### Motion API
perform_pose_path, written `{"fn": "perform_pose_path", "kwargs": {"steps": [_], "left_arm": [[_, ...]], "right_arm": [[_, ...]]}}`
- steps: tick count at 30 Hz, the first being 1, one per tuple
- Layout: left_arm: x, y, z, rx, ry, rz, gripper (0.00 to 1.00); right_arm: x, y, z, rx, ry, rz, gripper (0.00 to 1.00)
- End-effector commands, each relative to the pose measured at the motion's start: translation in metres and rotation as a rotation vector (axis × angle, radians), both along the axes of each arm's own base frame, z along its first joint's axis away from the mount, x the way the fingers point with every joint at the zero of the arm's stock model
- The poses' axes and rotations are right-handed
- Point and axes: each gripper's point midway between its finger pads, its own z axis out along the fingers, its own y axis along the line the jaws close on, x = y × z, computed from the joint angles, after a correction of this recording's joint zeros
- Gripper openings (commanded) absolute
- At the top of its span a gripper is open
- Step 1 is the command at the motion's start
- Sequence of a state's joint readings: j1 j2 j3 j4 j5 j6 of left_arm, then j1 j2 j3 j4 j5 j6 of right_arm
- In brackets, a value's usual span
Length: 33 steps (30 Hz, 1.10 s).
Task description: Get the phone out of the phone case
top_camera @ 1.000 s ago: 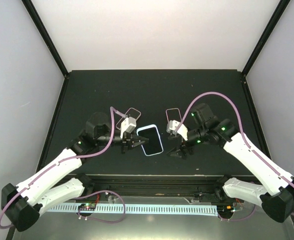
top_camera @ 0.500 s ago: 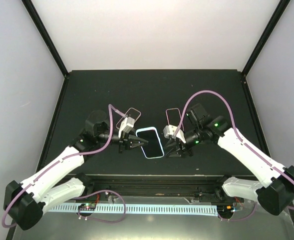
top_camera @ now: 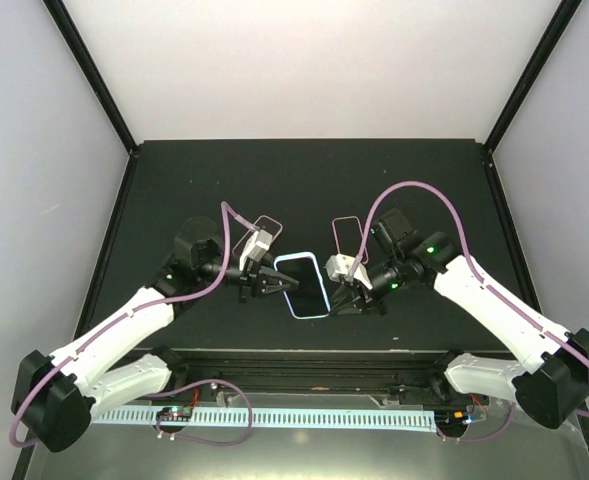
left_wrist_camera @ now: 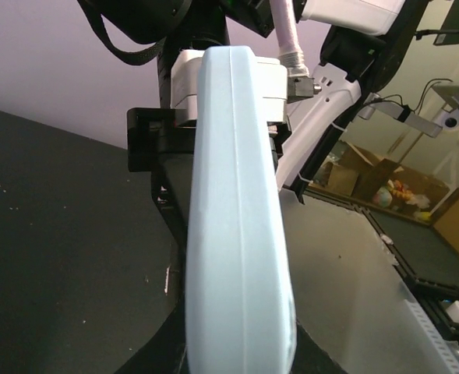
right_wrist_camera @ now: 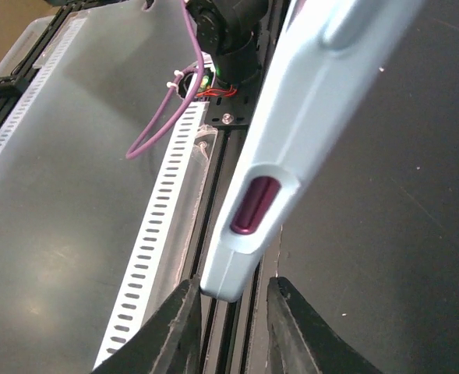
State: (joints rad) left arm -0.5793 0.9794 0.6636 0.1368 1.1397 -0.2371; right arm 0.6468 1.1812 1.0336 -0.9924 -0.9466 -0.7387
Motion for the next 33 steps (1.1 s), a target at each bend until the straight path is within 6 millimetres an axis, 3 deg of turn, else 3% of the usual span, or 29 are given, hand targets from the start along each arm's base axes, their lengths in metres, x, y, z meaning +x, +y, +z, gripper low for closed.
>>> {"fn": "perform_pose_path", "kwargs": {"steps": [1, 11, 15, 23, 33], "left_arm": [[-0.008, 0.001, 0.018, -0.057, -0.055, -0.064, 0.02], [-0.014, 0.0, 0.016, -0.054, -0.003, -0.122, 0.01], [-0.017, 0.0, 0.016, -0.043, 0.042, -0.164, 0.02], [-0.023, 0.002, 0.016, -0.044, 0.064, -0.209, 0.02], [-0.027, 0.003, 0.016, -0.043, 0.066, -0.223, 0.02]], "right_arm": [[-0.006, 0.002, 0.002, 0.03, -0.001, 0.045, 0.24], [-0.004, 0.003, -0.002, 0.024, -0.023, 0.061, 0.05], [-0.004, 0.0, -0.007, -0.002, -0.046, 0.083, 0.04], [0.017, 0.001, -0.013, -0.056, -0.146, 0.038, 0.01], [0.037, 0.009, -0.019, -0.081, -0.133, -0.062, 0.01]]}}
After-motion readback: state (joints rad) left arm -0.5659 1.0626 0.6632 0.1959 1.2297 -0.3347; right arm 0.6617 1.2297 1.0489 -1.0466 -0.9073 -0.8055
